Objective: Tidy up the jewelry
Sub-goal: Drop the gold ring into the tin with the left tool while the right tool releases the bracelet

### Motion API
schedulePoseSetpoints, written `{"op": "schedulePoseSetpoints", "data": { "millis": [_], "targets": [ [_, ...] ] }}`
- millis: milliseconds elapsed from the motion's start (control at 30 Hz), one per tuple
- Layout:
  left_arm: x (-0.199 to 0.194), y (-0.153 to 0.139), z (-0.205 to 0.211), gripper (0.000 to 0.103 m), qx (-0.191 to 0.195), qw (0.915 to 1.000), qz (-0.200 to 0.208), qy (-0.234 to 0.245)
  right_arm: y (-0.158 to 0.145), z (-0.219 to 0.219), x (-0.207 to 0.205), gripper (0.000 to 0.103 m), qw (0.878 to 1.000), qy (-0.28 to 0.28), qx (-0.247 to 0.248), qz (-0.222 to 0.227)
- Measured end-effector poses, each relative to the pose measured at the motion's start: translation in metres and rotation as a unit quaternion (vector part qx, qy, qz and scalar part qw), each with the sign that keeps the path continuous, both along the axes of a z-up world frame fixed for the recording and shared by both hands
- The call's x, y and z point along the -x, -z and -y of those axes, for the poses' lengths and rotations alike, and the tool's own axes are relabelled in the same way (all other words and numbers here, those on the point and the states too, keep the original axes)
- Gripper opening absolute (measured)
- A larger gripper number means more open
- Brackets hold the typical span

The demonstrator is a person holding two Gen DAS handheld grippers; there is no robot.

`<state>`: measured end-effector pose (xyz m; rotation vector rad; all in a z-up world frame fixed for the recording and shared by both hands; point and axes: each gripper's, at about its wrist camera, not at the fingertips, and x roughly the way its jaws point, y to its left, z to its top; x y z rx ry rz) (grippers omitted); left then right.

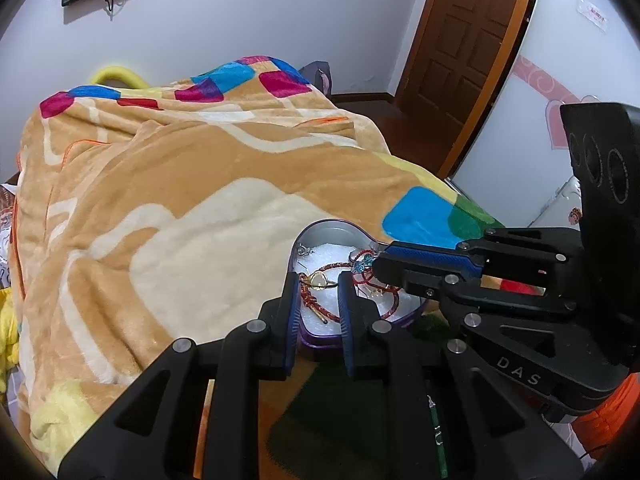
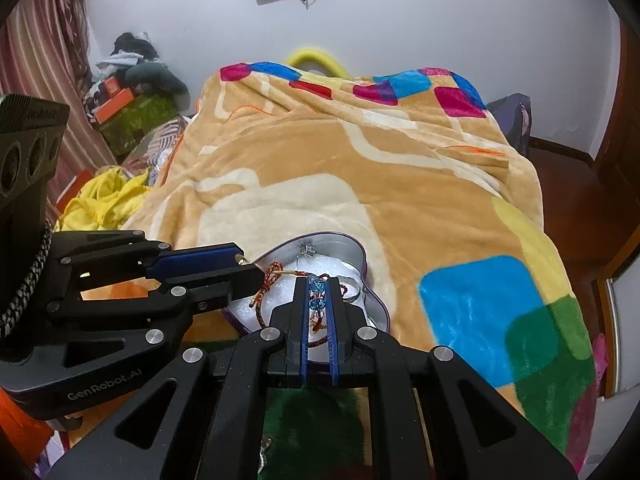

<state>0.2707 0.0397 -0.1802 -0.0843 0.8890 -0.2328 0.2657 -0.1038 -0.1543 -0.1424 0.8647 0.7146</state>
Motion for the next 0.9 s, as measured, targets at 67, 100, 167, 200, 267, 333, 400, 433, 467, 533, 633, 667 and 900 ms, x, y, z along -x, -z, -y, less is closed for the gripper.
{"op": "schedulePoseSetpoints", "data": {
  "millis": [67,100,167,200,267,333,400,433,467,533,633,667,900],
  "targets": [
    [-0.001,0.0,0.0,0.017,0.001,1.0,-0.003,0.002,0.002,0.0,-0.001,0.007,1.0,-0.001,0.005,-0.001],
    [-0.001,0.0,-0.001,0.017,0.003,1.0,-0.003,0.002,0.002,0.0,-0.001,0.007,1.0,0.0,0.007,-0.002],
    [-0.001,0.0,-0.001,0.017,0.004,1.0,-0.003,0.004,0.004,0.001,-0.002,0.007,1.0,0.0,0.008,-0.004],
    [0.0,-0.001,-0.001,0.017,0.004,1.0,-0.003,0.003,0.005,0.001,-0.003,0.007,1.0,-0.001,0.01,-0.005],
    [0.0,-0.001,-0.001,0.017,0.003,1.0,-0.003,0.003,0.006,0.001,-0.003,0.007,1.0,-0.001,0.014,-0.005],
    [0.0,-0.001,-0.001,0.017,0.003,1.0,-0.005,0.003,0.006,0.0,-0.002,0.008,1.0,-0.002,0.019,-0.004],
    [0.001,-0.001,-0.001,0.017,0.002,1.0,-0.006,0.002,0.005,0.0,-0.001,0.009,1.0,-0.002,0.022,-0.001],
    [0.001,-0.002,-0.001,0.018,0.001,1.0,-0.005,0.002,0.005,0.001,0.0,0.01,1.0,-0.001,0.023,0.0],
    [0.002,-0.003,-0.001,0.018,0.0,1.0,-0.005,0.002,0.005,0.001,0.0,0.011,1.0,0.0,0.023,0.001],
    [0.004,-0.005,0.0,0.018,-0.003,1.0,-0.003,0.003,0.003,0.002,0.001,0.012,1.0,0.0,0.022,0.003],
    [0.008,-0.009,0.001,0.021,-0.006,1.0,0.0,0.005,0.0,0.004,0.005,0.021,1.0,0.002,0.024,0.01],
    [0.009,-0.01,0.001,0.022,-0.007,1.0,0.002,0.004,-0.001,0.005,0.006,0.025,1.0,0.003,0.024,0.013],
    [0.02,-0.025,0.0,0.026,-0.007,0.9999,0.013,-0.002,-0.013,0.011,0.014,0.028,0.999,0.009,0.018,0.028]
  ]
}}
